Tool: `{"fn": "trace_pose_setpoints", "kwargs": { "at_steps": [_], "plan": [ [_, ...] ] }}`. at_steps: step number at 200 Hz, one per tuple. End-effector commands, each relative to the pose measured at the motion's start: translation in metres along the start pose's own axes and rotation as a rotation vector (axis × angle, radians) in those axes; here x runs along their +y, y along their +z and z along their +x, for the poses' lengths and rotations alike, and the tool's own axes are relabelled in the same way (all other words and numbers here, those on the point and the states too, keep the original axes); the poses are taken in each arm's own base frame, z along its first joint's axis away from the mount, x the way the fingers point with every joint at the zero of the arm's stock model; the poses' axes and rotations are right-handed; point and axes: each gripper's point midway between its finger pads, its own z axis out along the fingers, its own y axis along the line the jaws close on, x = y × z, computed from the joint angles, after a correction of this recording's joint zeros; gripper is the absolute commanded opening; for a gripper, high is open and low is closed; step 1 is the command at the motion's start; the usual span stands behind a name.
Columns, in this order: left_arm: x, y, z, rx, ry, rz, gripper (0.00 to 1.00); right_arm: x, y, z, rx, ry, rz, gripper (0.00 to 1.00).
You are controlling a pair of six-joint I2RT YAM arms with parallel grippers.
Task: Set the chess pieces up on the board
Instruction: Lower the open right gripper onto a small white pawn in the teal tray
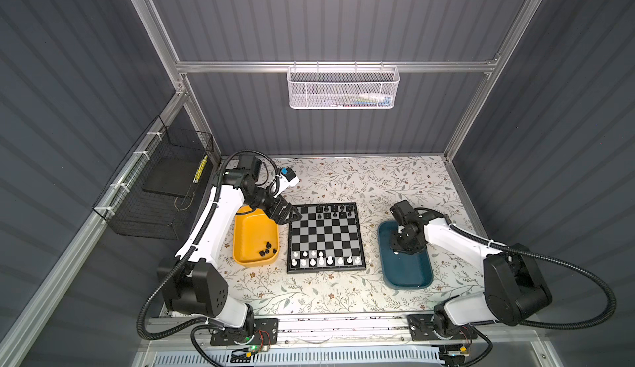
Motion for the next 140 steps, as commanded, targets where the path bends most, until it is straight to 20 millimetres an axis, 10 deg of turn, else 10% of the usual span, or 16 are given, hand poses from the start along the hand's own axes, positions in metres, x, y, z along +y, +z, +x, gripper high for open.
{"fn": "trace_pose_setpoints", "kwargs": {
  "at_steps": [1, 140],
  "plan": [
    [-0.003, 0.000, -0.002, 0.007, 0.008, 0.014, 0.99, -0.002, 0.006, 0.004, 0.017, -0.001, 0.006, 0.29],
    [-0.002, 0.000, -0.001, 0.012, 0.004, 0.008, 0.99, -0.003, 0.016, 0.002, 0.029, -0.013, 0.017, 0.23]
  ]
}}
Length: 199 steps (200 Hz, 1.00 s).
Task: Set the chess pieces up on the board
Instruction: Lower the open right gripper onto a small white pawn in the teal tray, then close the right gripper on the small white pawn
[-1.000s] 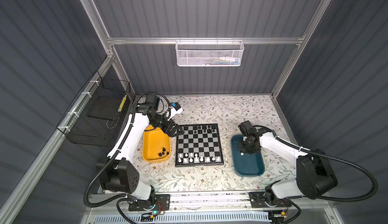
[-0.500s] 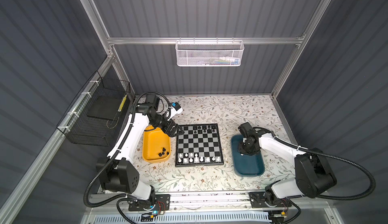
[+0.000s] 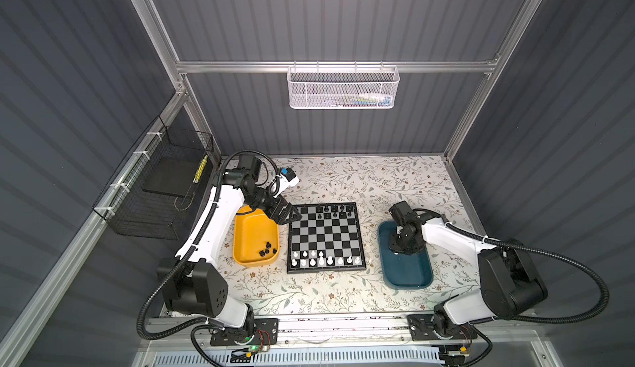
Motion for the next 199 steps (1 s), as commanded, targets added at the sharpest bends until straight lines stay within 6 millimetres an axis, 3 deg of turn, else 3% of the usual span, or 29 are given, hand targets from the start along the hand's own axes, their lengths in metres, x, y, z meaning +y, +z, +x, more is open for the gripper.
{"fn": "trace_pose_setpoints", "kwargs": {
  "at_steps": [1, 199],
  "plan": [
    [-0.0020, 0.0000, -0.0006, 0.012, 0.003, 0.009, 0.99, -0.0031, 0.0050, 0.0032, 0.022, -0.007, 0.012, 0.23],
    [-0.0026, -0.0003, 0.0002, 0.010, 0.006, 0.006, 1.00, 0.0007, 0.0032, -0.0016, 0.028, -0.019, 0.007, 0.21]
  ]
}}
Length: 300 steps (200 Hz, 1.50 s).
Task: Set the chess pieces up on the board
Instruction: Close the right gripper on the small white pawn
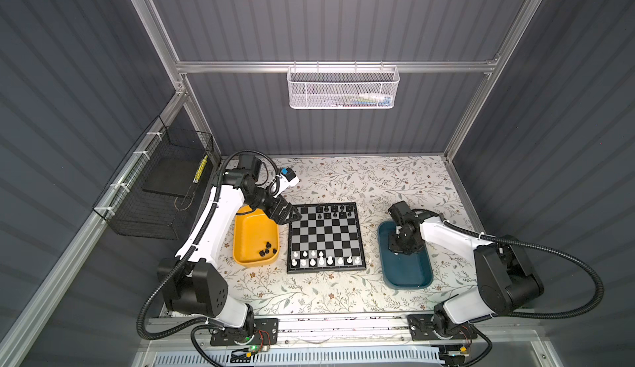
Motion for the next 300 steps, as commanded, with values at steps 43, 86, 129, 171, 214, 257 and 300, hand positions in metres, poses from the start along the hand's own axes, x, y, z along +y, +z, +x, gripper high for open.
{"fn": "trace_pose_setpoints", "kwargs": {
  "at_steps": [43, 86, 129, 171, 214, 257, 300],
  "plan": [
    [-0.002, 0.001, 0.000, 0.010, 0.003, 0.011, 1.00, 0.001, -0.002, -0.001, 0.014, -0.010, 0.002, 0.20],
    [-0.002, 0.000, 0.000, 0.009, 0.004, 0.010, 1.00, 0.002, -0.003, -0.002, 0.013, -0.014, -0.001, 0.17],
    [-0.002, 0.000, 0.000, 0.010, 0.005, 0.007, 1.00, 0.002, -0.004, -0.001, 0.016, -0.016, -0.006, 0.13],
    [-0.003, 0.000, 0.001, 0.010, 0.005, 0.006, 1.00, 0.001, -0.007, 0.002, 0.019, -0.016, -0.006, 0.14],
    [-0.002, 0.001, 0.002, 0.011, 0.008, 0.002, 1.00, 0.001, -0.011, 0.003, 0.017, -0.017, -0.011, 0.14],
    [-0.002, 0.000, 0.003, 0.014, 0.013, -0.008, 1.00, 0.003, -0.014, 0.003, 0.015, -0.020, -0.016, 0.14],
    [-0.002, 0.000, 0.003, 0.011, 0.016, -0.008, 0.99, 0.007, -0.021, 0.002, 0.007, -0.035, -0.015, 0.15]
  ]
}}
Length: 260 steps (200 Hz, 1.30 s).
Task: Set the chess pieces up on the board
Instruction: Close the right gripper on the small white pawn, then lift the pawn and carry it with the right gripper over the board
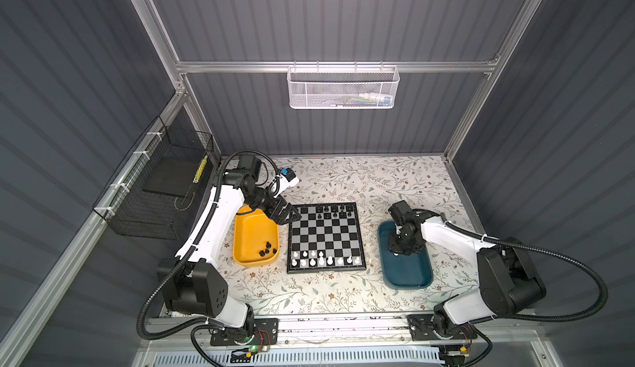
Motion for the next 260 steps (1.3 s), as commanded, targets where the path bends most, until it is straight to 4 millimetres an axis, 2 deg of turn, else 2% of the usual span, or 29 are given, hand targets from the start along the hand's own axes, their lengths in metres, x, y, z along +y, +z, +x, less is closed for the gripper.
{"fn": "trace_pose_setpoints", "kwargs": {
  "at_steps": [1, 79, 151, 215, 260],
  "plan": [
    [-0.005, 0.000, 0.001, 0.003, 0.016, 0.006, 1.00, 0.004, -0.012, -0.003, -0.012, -0.015, -0.001, 0.14],
    [-0.004, 0.000, 0.002, 0.005, 0.014, 0.006, 1.00, 0.013, -0.032, -0.010, -0.045, -0.043, -0.001, 0.15],
    [-0.004, -0.001, 0.003, 0.006, 0.018, -0.002, 1.00, 0.041, -0.067, -0.028, -0.103, -0.107, -0.026, 0.15],
    [-0.006, -0.002, 0.003, 0.000, 0.023, -0.002, 1.00, 0.086, -0.082, -0.038, -0.118, -0.204, -0.052, 0.16],
    [-0.008, -0.003, 0.004, -0.006, 0.030, -0.007, 1.00, 0.138, -0.084, -0.038, -0.114, -0.295, -0.094, 0.16]
  ]
}}
